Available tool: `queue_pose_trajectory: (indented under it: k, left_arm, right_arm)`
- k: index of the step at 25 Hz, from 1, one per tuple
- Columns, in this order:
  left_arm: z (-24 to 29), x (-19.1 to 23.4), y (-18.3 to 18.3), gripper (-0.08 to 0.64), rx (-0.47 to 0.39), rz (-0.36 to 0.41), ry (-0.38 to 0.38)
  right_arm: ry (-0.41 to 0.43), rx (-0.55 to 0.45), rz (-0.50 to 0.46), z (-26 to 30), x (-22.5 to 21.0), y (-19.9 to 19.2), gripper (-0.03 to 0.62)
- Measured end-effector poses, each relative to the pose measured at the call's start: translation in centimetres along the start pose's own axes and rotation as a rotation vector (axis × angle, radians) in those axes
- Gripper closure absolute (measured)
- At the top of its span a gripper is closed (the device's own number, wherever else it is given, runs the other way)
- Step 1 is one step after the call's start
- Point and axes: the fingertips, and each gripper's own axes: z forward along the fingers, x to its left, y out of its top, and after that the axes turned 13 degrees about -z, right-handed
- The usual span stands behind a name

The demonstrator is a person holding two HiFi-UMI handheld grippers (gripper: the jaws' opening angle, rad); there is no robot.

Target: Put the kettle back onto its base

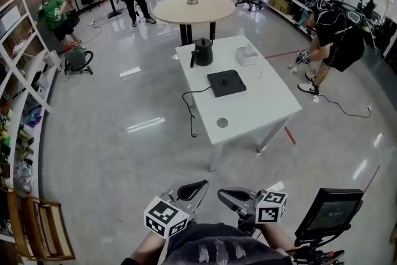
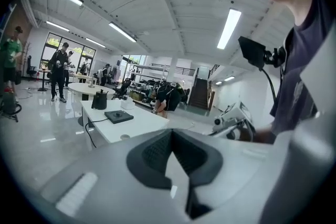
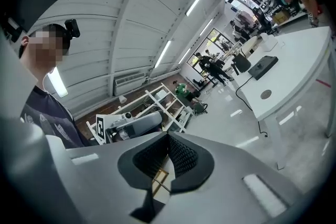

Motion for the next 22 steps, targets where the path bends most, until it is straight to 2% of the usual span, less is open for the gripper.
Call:
queue_pose_trajectory:
  k: [10,17,22]
  left_arm:
    - [-3.0,8.5,3.5,0.558,-0.045,-0.056,-0.084]
    - [-3.9,12.2,4.5,0.558,-0.063,-0.063,-0.134]
    - [-4.7,13.8,5.3,0.558,-0.08,-0.087,-0.134]
  right_arm:
    - [-0.065,0.072,-0.074,8.4,0.3,1.7,0.591]
    - [-0.136,0.11,-0.083,11.8,-0.2,1.9,0.591]
    - [-0.126,0.146,-0.09,13.7,-0.2,2.2,0.592]
